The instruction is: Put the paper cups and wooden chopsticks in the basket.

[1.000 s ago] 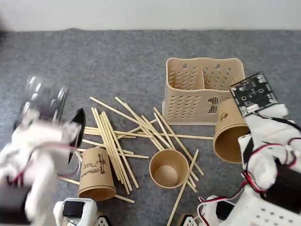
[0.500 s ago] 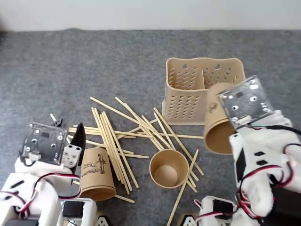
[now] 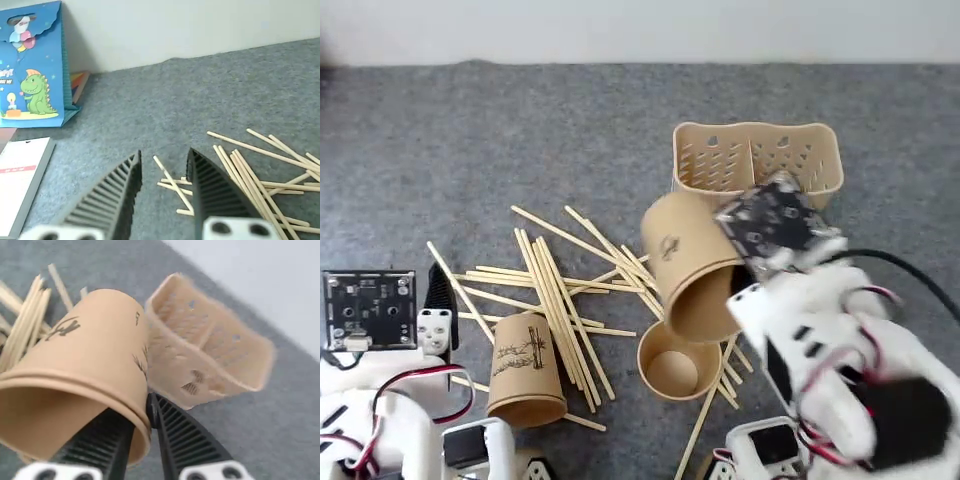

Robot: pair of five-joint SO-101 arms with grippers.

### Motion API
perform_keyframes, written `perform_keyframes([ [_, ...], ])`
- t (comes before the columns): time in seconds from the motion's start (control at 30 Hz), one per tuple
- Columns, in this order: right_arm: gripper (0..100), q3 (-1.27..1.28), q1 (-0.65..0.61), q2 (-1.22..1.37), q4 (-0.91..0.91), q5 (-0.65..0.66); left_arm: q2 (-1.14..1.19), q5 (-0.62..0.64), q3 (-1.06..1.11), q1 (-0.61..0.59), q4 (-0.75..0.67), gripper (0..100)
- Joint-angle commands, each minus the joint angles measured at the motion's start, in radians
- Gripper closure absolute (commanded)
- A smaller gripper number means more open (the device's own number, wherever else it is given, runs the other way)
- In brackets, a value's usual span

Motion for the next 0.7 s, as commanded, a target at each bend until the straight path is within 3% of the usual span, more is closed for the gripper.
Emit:
perform_keyframes([
  [0.0, 98.9, 0.132, -0.09, 0.025, 0.044, -0.032, -0.003, -0.014, 0.002, -0.008, 0.02, 85],
  [0.4, 98.9, 0.249, -0.127, -0.042, 0.044, -0.029, -0.003, -0.055, 0.094, -0.006, 0.011, 85],
  [0.67, 98.9, 0.33, -0.291, -0.302, 0.044, -0.029, -0.003, -0.055, 0.097, -0.006, 0.011, 85],
])
